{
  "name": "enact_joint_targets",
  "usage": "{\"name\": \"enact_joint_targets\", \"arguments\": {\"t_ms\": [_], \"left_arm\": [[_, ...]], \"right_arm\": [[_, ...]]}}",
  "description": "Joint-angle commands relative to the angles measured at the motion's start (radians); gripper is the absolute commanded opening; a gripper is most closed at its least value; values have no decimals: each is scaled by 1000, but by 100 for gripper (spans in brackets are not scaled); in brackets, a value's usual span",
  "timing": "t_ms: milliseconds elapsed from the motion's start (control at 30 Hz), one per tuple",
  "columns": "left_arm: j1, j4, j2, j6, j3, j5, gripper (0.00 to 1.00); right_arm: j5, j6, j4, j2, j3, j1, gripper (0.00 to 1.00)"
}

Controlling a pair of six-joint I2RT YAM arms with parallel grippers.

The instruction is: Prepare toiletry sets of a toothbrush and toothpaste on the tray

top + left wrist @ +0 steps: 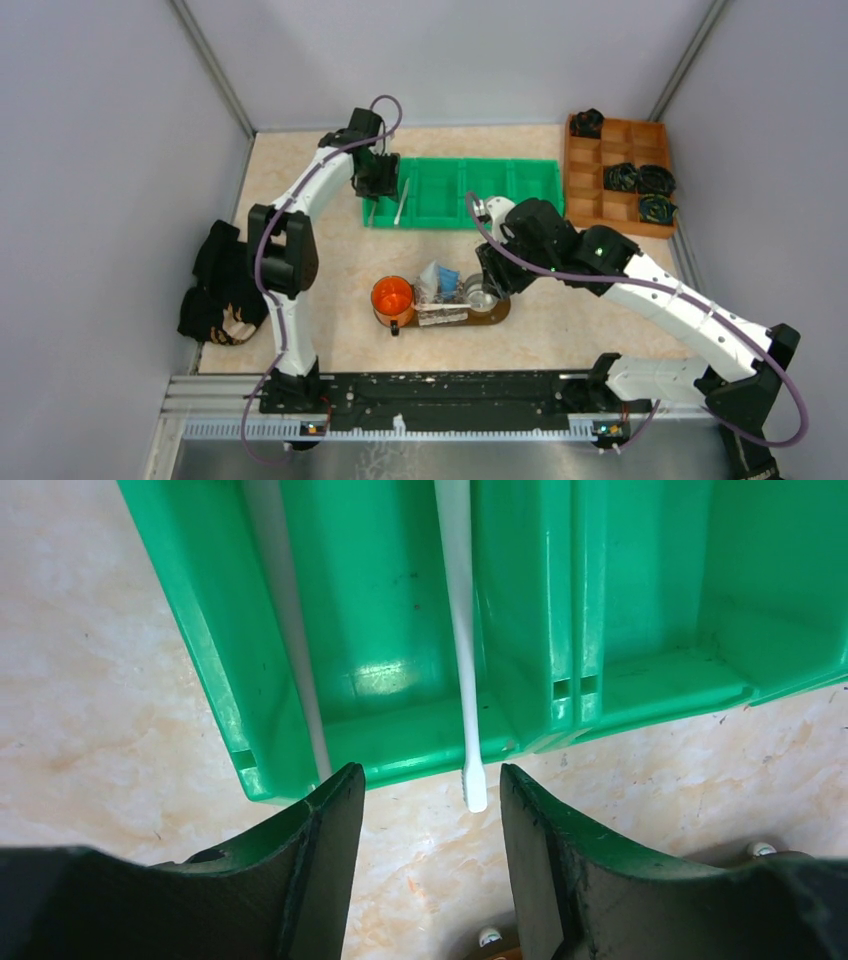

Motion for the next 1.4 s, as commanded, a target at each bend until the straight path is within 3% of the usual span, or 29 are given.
{"name": "enact_joint_targets", "arguments": {"t_ms": [0, 1100, 1367], "left_arm": [[3, -6, 22, 24, 39, 44, 59], [-1, -25, 149, 36, 31, 150, 48], [-1, -30, 170, 17, 45, 121, 31]], "right_arm": [[-10, 10, 24, -23, 2, -6, 45], [-18, -10, 46, 13, -4, -5, 45], [-17, -15, 48, 12, -15, -8, 45]]}}
